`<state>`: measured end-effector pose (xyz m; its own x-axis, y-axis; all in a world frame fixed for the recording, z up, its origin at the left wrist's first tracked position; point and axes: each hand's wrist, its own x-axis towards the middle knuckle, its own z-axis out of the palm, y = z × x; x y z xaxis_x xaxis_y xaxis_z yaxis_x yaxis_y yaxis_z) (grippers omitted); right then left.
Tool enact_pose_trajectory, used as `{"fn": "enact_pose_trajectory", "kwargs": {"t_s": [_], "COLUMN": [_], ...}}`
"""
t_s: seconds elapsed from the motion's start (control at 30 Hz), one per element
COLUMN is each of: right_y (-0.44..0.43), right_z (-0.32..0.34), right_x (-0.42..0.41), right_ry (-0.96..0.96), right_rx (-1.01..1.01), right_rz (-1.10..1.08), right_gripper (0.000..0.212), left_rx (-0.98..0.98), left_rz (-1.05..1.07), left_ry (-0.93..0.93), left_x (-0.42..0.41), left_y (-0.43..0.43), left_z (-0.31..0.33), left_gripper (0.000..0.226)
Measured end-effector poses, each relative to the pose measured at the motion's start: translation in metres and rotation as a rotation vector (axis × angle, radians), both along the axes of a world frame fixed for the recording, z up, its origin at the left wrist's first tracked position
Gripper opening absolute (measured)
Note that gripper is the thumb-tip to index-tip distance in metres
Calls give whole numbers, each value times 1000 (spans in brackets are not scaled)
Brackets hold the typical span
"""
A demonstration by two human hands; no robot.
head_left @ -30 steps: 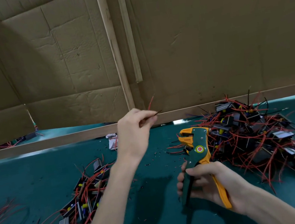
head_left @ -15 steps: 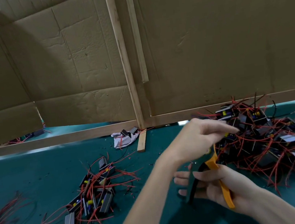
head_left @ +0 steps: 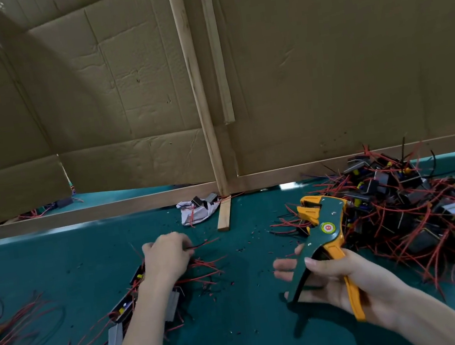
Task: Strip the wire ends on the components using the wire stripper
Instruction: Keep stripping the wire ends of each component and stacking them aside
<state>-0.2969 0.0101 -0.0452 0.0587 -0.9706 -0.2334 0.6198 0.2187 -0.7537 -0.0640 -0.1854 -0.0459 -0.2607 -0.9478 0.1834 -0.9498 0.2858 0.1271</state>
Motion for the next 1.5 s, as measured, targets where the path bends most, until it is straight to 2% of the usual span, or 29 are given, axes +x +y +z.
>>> {"fn": "enact_pose_trajectory", "kwargs": {"t_s": [0.1, 0.23, 0.33, 0.43, 0.67, 0.83, 0.93, 1.2, 1.33, 1.5], "right_y": [1, 1, 1, 2, 2, 3, 4, 10, 10, 10], "right_z": [0, 0, 0, 0, 0, 0, 1, 5, 9, 10], "right_x": [1, 0, -1, -1, -7, -6, -5, -4, -3, -5], "right_ry": [9, 11, 50, 75, 159, 224, 265, 291, 335, 402], "right_rx": [-17, -49, -93, -150, -193, -197, -199, -182, -202, -203], "right_rz": [-39, -102, -77, -56, -73, -48, -22, 38, 59, 63], "right_gripper": [37, 43, 41, 35, 35, 44, 45, 42, 27, 35], "left_rx": [-79, -62, 45, 226, 260, 398, 392, 327, 318, 332], "left_rz": [-36, -132, -254, -378, -483, -492, -486, -571, -597, -603], "left_ry": [181, 739, 1205, 1414, 1293, 1359, 1336, 1115, 1076, 1063], "left_x": [-3, -14, -30, -44, -66, -71, -72, -75, -78, -79], "left_y": [1, 9, 26, 44, 65, 68, 69, 79, 85, 87], "left_z": [0, 25, 47, 61, 65, 64, 62, 67, 68, 69], "left_gripper": [12, 19, 20, 23, 12, 12, 14, 9, 9, 8]}}
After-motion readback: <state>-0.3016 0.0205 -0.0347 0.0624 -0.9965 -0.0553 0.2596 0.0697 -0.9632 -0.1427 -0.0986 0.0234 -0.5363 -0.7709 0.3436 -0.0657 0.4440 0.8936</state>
